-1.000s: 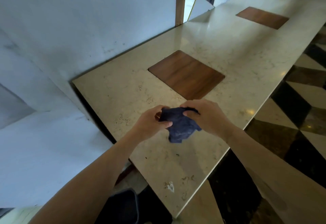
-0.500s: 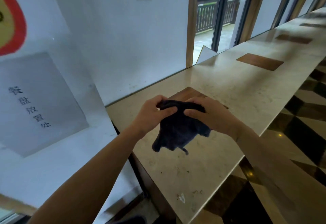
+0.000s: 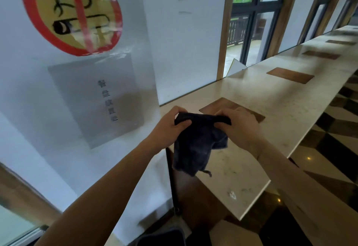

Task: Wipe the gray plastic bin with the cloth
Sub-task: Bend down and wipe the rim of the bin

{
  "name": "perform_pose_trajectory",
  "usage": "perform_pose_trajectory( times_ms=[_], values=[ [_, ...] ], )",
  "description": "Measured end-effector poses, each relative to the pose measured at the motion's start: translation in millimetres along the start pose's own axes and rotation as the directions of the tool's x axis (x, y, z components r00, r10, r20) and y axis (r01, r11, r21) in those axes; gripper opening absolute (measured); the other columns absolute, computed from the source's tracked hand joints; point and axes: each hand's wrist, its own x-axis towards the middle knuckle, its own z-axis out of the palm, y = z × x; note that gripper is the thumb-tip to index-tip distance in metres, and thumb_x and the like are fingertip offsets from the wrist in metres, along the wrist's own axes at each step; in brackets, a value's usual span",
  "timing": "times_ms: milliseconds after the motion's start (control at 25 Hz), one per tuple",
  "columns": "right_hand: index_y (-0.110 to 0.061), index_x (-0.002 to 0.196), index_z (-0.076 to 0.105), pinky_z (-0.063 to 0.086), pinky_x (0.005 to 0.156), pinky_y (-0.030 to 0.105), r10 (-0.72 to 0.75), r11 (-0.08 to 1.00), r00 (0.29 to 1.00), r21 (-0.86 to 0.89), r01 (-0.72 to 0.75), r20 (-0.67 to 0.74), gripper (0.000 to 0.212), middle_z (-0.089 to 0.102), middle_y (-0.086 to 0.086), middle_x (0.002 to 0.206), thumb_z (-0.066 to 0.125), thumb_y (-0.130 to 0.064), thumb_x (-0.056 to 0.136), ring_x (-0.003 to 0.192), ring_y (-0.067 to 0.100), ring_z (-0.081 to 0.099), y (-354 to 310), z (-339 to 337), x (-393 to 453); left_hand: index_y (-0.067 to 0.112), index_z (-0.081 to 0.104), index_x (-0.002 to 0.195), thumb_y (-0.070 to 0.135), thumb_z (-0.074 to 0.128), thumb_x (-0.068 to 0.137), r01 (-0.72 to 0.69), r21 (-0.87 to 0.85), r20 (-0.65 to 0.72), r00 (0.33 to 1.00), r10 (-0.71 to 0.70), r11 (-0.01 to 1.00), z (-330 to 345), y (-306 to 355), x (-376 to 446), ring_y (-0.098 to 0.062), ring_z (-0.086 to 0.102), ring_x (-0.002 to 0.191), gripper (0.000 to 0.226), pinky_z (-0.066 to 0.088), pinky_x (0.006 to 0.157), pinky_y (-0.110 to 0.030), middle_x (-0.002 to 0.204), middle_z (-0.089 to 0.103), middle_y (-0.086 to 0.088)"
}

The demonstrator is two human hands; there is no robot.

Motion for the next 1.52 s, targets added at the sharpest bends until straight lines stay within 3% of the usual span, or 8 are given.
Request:
perform_pose_trajectory(
  times_ms=[120, 280, 600, 920, 1000, 1120, 1320, 1520],
  values=[
    [-0.034, 0.104, 0.073, 0.038, 0.087, 0.041, 0.143, 0.989, 0.968, -0.016, -0.149, -0.205, 0.016, 0.062, -0.005, 0.117, 0.064, -0.034, 0.09, 0.111, 0.029, 0.044, -45, 35, -47, 0.029, 0.058, 0.107, 0.03, 0.06, 0.092, -0.03, 0.013, -0.042, 0.999, 0.031, 0.999, -19, -12, -39, 0.001, 0.059, 0.087, 0.016, 0.046, 0.073, -0.016, 0.095, 0.063, 0.02],
    [-0.028, 0.106, 0.074, 0.047, 0.089, 0.048, 0.322, 0.946, 0.928, 0.111, -0.306, -0.188, 0.017, 0.06, 0.001, 0.114, 0.066, -0.03, 0.091, 0.108, 0.03, 0.051, -85, 61, -98, 0.023, 0.06, 0.109, 0.03, 0.06, 0.092, -0.066, 0.102, -0.053, 0.996, 0.072, 0.993, -28, -25, -85, -0.009, 0.059, 0.087, 0.018, 0.042, 0.072, -0.012, 0.095, 0.064, 0.011],
    [-0.023, 0.105, 0.062, 0.054, 0.073, 0.038, 0.242, 0.96, 0.967, 0.164, -0.227, -0.077, 0.015, 0.072, 0.002, 0.091, 0.06, -0.034, 0.095, 0.082, 0.023, 0.065, -122, 51, -174, 0.026, 0.064, 0.099, 0.023, 0.06, 0.092, 0.109, -0.137, 0.025, 0.994, -0.106, 0.985, -41, -41, -178, -0.007, 0.063, 0.085, 0.009, 0.046, 0.065, -0.013, 0.093, 0.068, 0.007],
    [-0.015, 0.105, 0.071, 0.04, 0.077, 0.023, 0.125, 0.962, 0.989, 0.234, -0.14, 0.078, 0.02, 0.07, 0.002, 0.097, 0.068, -0.01, 0.087, 0.092, 0.021, 0.062, -105, 91, -249, 0.032, 0.065, 0.091, 0.008, 0.057, 0.091, 0.189, -0.223, -0.138, 0.965, -0.223, 0.956, 5, -80, -265, 0.007, 0.062, 0.079, 0.025, 0.048, 0.068, -0.007, 0.091, 0.068, 0.016],
    [-0.012, 0.106, 0.072, 0.039, 0.08, 0.02, 0.12, 0.965, 0.989, 0.222, -0.138, 0.091, 0.022, 0.071, 0.005, 0.103, 0.067, -0.005, 0.085, 0.095, 0.021, 0.062, -96, 110, -266, 0.03, 0.066, 0.092, 0.007, 0.057, 0.091, 0.22, -0.234, -0.139, 0.956, -0.257, 0.947, 19, -100, -282, 0.002, 0.063, 0.082, 0.025, 0.05, 0.074, -0.014, 0.091, 0.069, 0.015],
    [-0.013, 0.107, 0.072, 0.048, 0.088, 0.033, 0.137, 0.962, 0.985, 0.225, -0.157, 0.105, 0.021, 0.07, 0.006, 0.104, 0.063, -0.006, 0.088, 0.096, 0.022, 0.063, -90, 143, -291, 0.03, 0.066, 0.089, 0.005, 0.056, 0.092, 0.282, -0.257, -0.124, 0.939, -0.321, 0.924, 32, -131, -303, 0.002, 0.063, 0.081, 0.027, 0.052, 0.079, -0.023, 0.084, 0.07, 0.019],
    [-0.015, 0.108, 0.071, 0.05, 0.084, 0.035, 0.171, 0.971, 0.984, 0.18, -0.16, -0.048, 0.019, 0.069, 0.003, 0.103, 0.063, -0.011, 0.092, 0.093, 0.022, 0.063, -75, 223, -321, 0.027, 0.068, 0.092, 0.007, 0.053, 0.094, 0.337, -0.325, -0.1, 0.917, -0.386, 0.884, 59, -211, -324, 0.004, 0.063, 0.078, 0.025, 0.049, 0.065, -0.012, 0.081, 0.07, 0.023],
    [-0.021, 0.113, 0.07, 0.048, 0.087, 0.047, 0.223, 0.975, 0.964, 0.037, -0.22, -0.147, 0.022, 0.07, 0.002, 0.11, 0.06, -0.018, 0.094, 0.105, 0.027, 0.057, -40, 374, -353, 0.023, 0.067, 0.094, 0.004, 0.051, 0.093, 0.315, -0.38, -0.114, 0.917, -0.382, 0.87, 112, -353, -347, 0.007, 0.062, 0.074, 0.025, 0.048, 0.063, -0.011, 0.079, 0.069, 0.023]
  ],
)
